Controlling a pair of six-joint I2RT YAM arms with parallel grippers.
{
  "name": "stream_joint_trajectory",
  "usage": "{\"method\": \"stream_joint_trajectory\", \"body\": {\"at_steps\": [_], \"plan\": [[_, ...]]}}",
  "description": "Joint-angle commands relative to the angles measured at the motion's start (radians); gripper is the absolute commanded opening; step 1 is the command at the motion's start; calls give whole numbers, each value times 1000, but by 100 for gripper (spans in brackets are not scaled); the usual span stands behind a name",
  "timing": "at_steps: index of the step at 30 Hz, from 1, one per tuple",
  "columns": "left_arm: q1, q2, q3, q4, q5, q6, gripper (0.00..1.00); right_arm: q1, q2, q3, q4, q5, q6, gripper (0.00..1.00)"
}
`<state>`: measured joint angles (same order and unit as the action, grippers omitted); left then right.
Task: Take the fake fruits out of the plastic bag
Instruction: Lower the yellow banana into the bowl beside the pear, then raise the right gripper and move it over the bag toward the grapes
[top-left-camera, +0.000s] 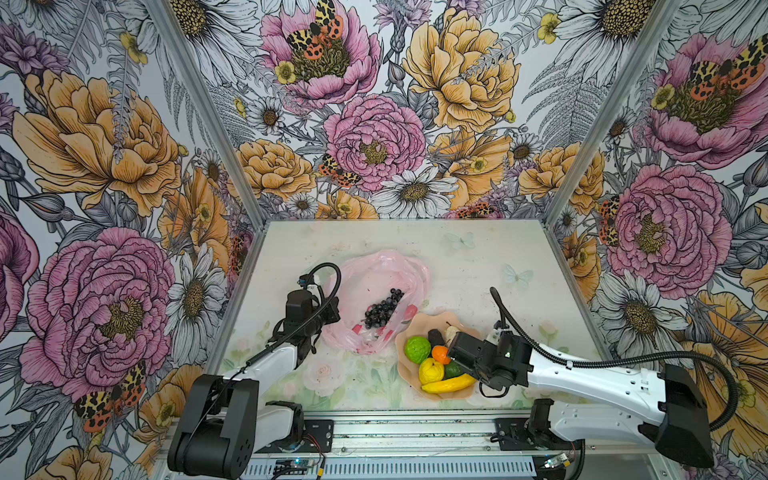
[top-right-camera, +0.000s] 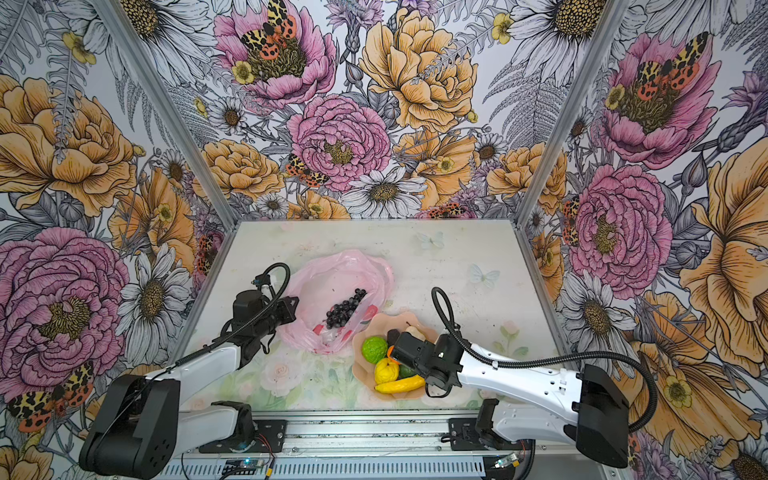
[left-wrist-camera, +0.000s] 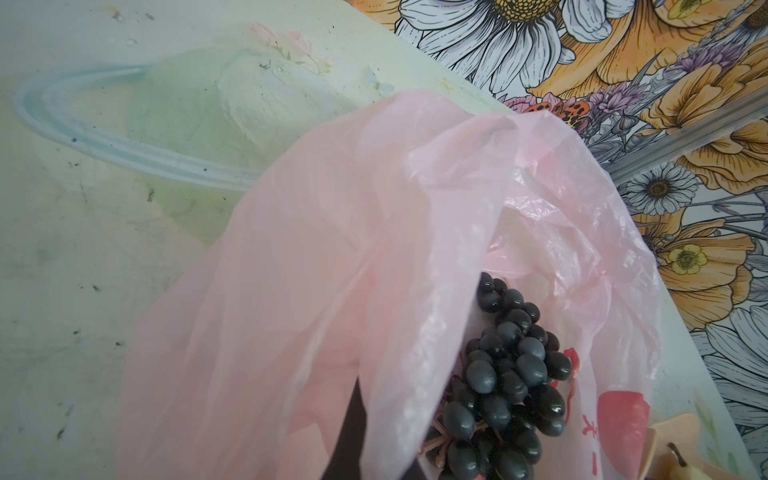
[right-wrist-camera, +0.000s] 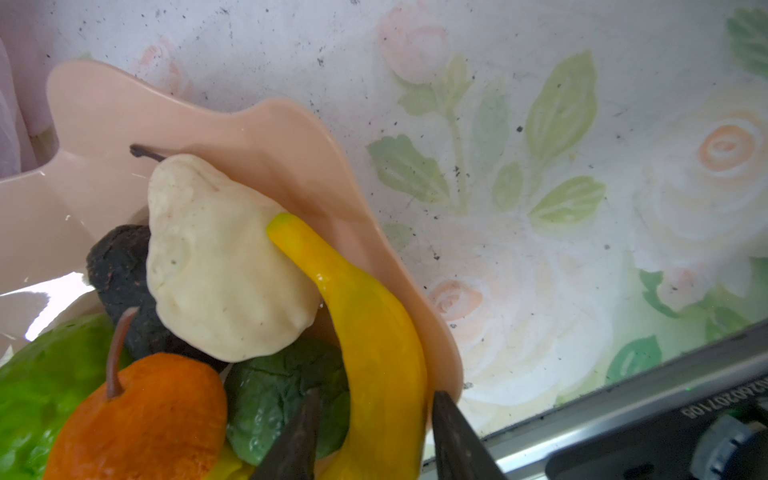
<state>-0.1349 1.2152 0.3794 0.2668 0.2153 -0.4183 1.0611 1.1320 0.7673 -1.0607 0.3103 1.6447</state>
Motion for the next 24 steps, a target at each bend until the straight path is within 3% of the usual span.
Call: {"method": "stream_joint_trajectory", "body": {"at_steps": [1,6,13,19,24], "plan": [[5,1,3,20,25,4,0,6,-24,2,2,18,-4,48],[5,1,4,21,27,4,0,6,-26,16,-2,20,-35,59],[4,1,3,21,30,3,0,-17,-51,40,-29,33,-86,57],[4,7,3,30,37,1,0,-111,-84,143,-45,59,-265,59],[-7,1,3,39,46,7,0,-151,64,340,18,60,-480,63]]}}
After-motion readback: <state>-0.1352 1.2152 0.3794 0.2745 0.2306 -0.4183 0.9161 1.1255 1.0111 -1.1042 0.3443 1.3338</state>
